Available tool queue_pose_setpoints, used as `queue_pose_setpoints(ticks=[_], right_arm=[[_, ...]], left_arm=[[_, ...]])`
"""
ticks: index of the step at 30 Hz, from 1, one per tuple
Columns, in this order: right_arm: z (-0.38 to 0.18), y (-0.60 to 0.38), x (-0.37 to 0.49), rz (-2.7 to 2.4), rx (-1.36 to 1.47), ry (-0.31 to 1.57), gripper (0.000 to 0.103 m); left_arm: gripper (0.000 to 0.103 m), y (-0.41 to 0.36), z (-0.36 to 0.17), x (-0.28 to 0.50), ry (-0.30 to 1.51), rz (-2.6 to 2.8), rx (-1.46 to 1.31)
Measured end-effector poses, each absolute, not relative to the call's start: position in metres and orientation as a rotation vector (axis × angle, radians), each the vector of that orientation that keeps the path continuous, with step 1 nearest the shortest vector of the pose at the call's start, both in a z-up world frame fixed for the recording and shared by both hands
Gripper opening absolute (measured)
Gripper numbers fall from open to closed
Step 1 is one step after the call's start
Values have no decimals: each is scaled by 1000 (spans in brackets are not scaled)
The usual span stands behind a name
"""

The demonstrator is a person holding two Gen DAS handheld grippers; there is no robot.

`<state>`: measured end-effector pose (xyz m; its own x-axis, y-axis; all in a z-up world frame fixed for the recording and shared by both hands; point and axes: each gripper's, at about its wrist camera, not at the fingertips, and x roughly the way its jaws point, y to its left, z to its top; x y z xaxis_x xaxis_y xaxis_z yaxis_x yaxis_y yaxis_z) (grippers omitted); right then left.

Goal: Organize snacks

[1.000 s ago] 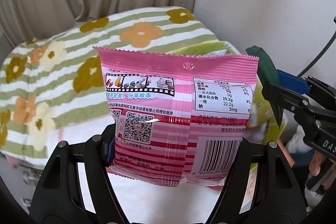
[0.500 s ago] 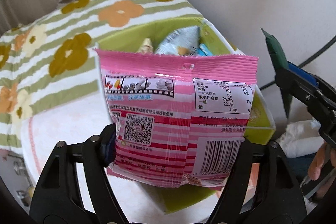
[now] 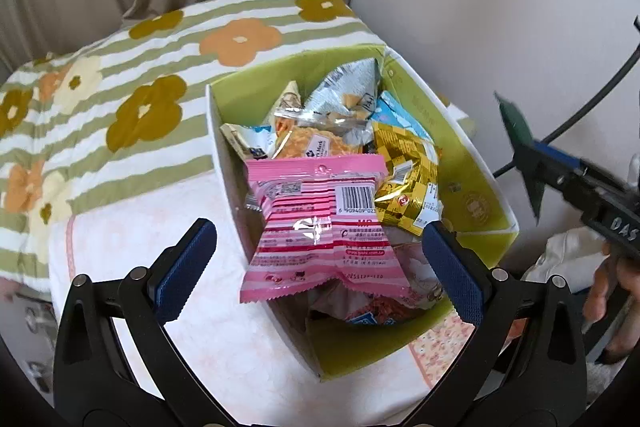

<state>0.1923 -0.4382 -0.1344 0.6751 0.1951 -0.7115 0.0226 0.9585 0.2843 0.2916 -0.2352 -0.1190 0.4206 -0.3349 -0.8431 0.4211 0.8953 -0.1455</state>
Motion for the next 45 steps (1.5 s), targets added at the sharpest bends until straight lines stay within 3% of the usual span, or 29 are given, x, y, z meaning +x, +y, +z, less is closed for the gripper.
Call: queue_pose_setpoints(ticks=[4, 5, 7, 8, 9, 17, 32, 45], right_arm=[[-140, -439, 196, 94, 295, 841, 42], [-142, -438, 196, 92, 298, 843, 48], [-146, -441, 198, 93, 311, 852, 70], [-147, -441, 198, 91, 319, 854, 90], [-149, -444, 198, 84, 334, 858, 99], [-160, -443, 186, 69, 325, 887, 99], [-49, -354, 99, 99, 114, 578, 100], [-44, -282, 27, 25, 38, 494, 100]], left_arm=[[102, -223, -114, 288, 1016, -447, 61], [102, -221, -114, 286, 1010, -440, 51], [102, -217, -113, 282, 1004, -427, 43], [102, -216, -113, 280, 1002, -419, 41], [102, -214, -113, 279, 999, -406, 37], [102, -191, -114, 255, 979, -341, -20], [102, -104, -12, 153, 643, -184, -20], [102, -42, 1, 64, 511, -118, -19]])
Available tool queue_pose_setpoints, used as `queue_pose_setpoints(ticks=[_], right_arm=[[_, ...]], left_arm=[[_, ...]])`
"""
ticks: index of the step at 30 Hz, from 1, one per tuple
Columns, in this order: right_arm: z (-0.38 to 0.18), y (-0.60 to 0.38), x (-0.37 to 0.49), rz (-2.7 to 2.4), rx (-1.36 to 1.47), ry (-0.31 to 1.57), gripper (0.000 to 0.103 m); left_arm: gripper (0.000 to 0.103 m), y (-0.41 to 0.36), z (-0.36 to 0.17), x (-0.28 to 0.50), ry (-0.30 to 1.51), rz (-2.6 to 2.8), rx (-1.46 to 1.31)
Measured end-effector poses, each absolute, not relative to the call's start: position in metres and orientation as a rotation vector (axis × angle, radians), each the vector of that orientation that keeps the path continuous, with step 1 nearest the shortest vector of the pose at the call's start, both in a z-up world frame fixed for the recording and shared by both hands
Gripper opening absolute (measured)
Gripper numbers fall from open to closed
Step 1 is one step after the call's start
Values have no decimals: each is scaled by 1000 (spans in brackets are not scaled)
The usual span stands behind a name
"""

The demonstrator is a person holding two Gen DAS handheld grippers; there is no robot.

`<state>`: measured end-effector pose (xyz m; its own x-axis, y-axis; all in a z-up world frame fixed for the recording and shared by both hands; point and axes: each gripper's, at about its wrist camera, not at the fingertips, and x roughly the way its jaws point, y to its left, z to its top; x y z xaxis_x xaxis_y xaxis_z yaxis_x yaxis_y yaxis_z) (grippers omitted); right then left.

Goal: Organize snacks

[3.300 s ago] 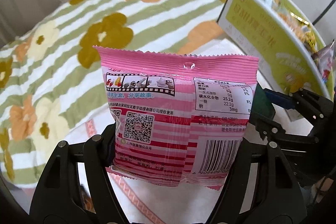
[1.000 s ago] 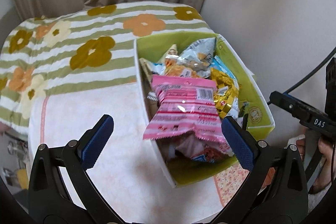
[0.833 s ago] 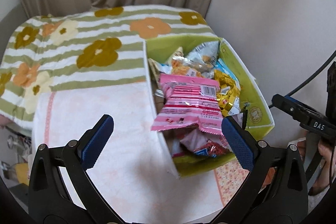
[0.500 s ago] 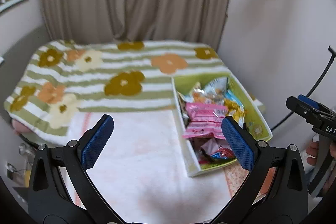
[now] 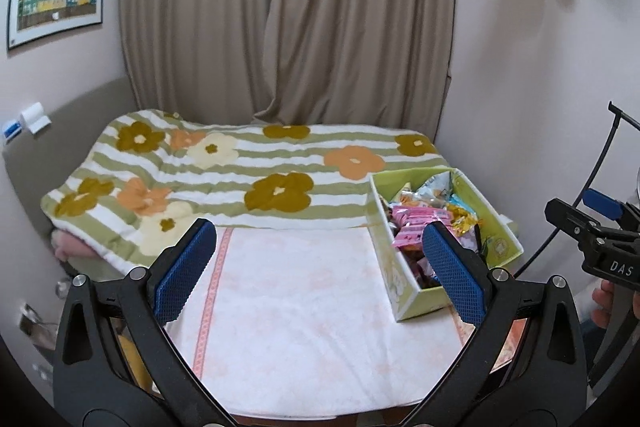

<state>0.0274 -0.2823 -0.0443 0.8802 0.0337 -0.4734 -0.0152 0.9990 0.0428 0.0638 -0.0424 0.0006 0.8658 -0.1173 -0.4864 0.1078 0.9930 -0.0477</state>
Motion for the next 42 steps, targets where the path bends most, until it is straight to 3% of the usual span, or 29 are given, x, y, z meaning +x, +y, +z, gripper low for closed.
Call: queue_pose_setpoints(ticks=[42], right_arm=[[-47, -257, 29, -20, 21, 473, 100]], left_arm=[[102, -25, 3, 67, 483, -152, 14]])
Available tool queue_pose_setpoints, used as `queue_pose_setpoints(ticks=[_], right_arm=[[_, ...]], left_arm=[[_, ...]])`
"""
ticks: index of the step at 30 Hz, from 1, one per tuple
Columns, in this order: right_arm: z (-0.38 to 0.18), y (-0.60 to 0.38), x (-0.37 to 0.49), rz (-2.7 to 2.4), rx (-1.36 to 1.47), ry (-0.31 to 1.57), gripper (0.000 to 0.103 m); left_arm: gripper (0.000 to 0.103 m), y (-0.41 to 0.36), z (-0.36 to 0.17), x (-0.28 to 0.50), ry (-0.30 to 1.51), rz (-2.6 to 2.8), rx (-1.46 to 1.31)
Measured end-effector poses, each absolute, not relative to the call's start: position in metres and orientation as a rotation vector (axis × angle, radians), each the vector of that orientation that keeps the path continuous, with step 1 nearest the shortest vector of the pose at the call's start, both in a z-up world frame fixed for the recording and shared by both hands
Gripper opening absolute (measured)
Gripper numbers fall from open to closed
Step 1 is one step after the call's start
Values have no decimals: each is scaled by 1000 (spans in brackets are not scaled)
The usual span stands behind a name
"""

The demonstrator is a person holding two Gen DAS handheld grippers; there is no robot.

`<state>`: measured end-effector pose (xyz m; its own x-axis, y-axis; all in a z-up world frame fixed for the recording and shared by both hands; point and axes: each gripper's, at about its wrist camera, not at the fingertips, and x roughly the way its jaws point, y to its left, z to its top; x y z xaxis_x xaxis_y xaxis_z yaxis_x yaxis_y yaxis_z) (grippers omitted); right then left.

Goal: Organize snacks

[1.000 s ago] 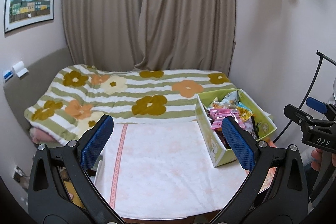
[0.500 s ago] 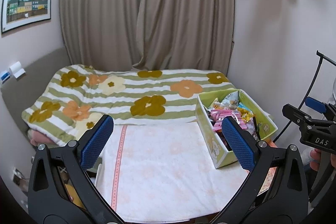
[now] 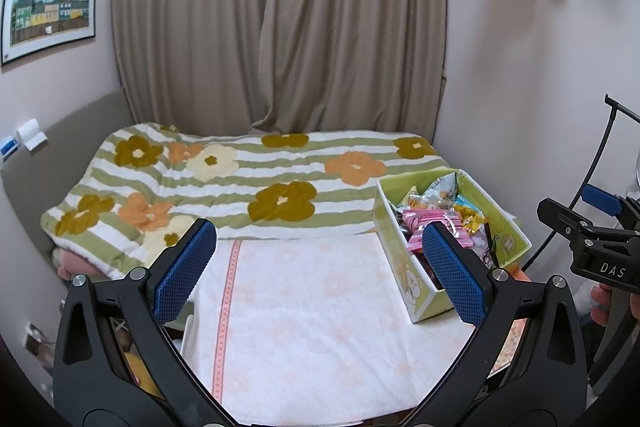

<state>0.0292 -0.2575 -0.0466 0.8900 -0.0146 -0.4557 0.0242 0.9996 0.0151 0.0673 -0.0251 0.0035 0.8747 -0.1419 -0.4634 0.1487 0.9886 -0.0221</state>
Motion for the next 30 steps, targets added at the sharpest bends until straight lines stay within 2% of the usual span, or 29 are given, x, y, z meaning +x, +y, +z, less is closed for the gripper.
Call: queue_pose_setpoints(ticks=[30], right_arm=[[-56, -257, 37, -4, 21, 490, 100]], left_arm=[[102, -37, 0, 63, 426, -74, 31]])
